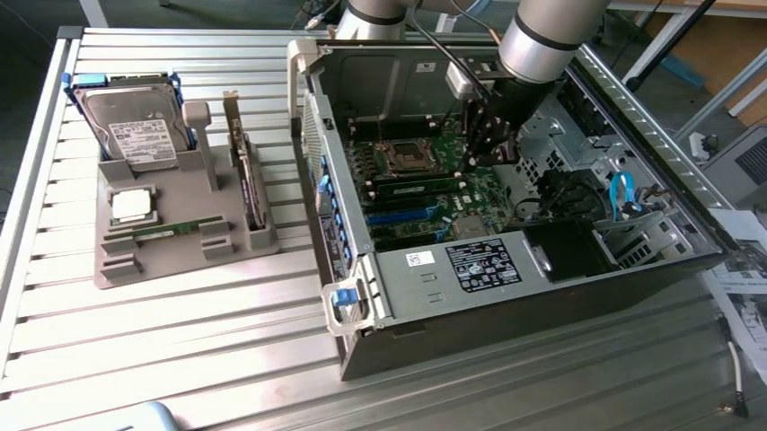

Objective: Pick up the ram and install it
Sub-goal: 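Press down the ram until it locks into place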

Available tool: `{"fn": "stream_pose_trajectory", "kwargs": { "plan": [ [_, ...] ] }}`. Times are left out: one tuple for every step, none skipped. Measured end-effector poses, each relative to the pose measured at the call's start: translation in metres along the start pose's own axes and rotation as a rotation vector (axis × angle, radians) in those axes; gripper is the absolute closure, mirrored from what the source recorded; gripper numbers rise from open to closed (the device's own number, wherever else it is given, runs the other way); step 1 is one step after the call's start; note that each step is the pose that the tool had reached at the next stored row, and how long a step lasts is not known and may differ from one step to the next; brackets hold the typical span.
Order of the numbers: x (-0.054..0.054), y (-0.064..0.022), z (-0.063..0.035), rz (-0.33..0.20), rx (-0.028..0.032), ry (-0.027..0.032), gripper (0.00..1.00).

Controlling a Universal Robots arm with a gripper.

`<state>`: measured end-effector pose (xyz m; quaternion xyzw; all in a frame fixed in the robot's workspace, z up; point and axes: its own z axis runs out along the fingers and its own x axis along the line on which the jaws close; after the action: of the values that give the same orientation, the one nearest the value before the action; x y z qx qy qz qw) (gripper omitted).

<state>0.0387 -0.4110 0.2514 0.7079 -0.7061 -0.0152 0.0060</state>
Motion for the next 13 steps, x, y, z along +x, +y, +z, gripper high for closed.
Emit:
{"fn": "stream_pose_trajectory", "kwargs": {
  "plan": [
    [0.0, 0.0, 0.0006, 0.0, 0.0, -0.0001, 0.9],
    [0.0, -0.0001, 0.0013, 0.0, 0.0, 0.0, 0.9],
    [0.0, -0.0001, 0.0021, 0.0, 0.0, 0.0001, 0.9],
    [0.0, -0.0001, 0.003, 0.0, 0.0, 0.0001, 0.9],
    [0.0, -0.0001, 0.004, 0.0, 0.0, 0.0, 0.9],
    [0.0, -0.0002, 0.005, 0.0, -0.0001, 0.0001, 0.9],
    [0.0, -0.0002, 0.0063, 0.0, 0.0, -0.0001, 0.9],
    [0.0, -0.0002, 0.0073, 0.0, 0.0, 0.0, 0.9],
    [0.0, -0.0003, 0.0082, 0.0, 0.0, 0.0, 0.9],
    [0.0, -0.0003, 0.0092, 0.0, 0.0, 0.0, 0.9],
    [0.0, -0.0003, 0.01, 0.0, 0.0, 0.0, 0.9],
    [0.0, -0.0004, 0.011, 0.0, 0.0, 0.0, 0.9],
    [0.0, -0.0004, 0.0122, 0.0, 0.0, 0.0, 0.9]
  ]
}}
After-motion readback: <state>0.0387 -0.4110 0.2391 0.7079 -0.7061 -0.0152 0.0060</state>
